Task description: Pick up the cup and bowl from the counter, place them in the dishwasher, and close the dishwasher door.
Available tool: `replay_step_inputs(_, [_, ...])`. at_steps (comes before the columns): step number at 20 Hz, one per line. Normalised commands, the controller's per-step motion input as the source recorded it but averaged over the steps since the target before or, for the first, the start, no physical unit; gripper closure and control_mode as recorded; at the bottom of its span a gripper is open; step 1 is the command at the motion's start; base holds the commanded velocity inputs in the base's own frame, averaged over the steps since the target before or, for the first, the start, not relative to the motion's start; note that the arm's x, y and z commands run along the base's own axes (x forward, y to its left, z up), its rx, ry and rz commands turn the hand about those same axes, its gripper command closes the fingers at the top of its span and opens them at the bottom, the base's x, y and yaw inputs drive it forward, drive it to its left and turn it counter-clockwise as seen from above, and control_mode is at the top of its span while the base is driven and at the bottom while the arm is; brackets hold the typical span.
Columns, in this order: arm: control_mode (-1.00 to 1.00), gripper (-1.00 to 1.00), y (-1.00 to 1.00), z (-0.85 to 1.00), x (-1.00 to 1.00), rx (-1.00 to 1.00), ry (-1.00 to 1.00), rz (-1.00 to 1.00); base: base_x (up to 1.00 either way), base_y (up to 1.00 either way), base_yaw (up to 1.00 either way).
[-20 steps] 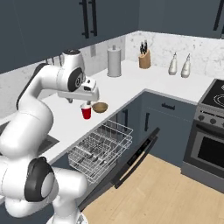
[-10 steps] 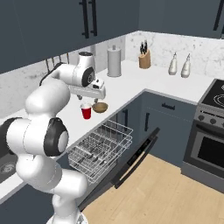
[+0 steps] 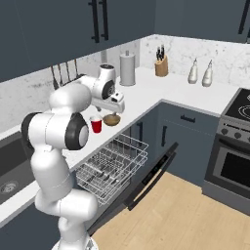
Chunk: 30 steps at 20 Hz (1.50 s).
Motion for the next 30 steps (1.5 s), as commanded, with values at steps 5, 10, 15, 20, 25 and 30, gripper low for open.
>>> replay_step_inputs(5, [-1.0, -1.0, -0.03, -0.49, 0.18, 0.08, 0.0, -0.11, 0.0, 0.0, 0.0])
replay_step_inputs(10, [-1.0, -1.0, 0.0, -0.5, 0.26, 0.07, 0.0, -0.1, 0.0, 0.0, 0.0])
replay_step_inputs(15, [-1.0, -1.0, 0.0, -0.38, 0.35, 0.03, 0.0, -0.1, 0.0, 0.0, 0.0])
replay_step_inputs(20, [-1.0, -1.0, 0.0, -0.27, 0.52, 0.0, 0.0, -0.1, 0.0, 0.0, 0.0])
replay_step_inputs(25, [-1.0, -1.0, 0.0, -0.22, 0.49, 0.0, 0.0, -0.1, 0.0, 0.0, 0.0])
replay_step_inputs(30, [-1.0, -1.0, 0.0, -0.22, 0.35, 0.03, 0.0, -0.08, 0.0, 0.0, 0.0])
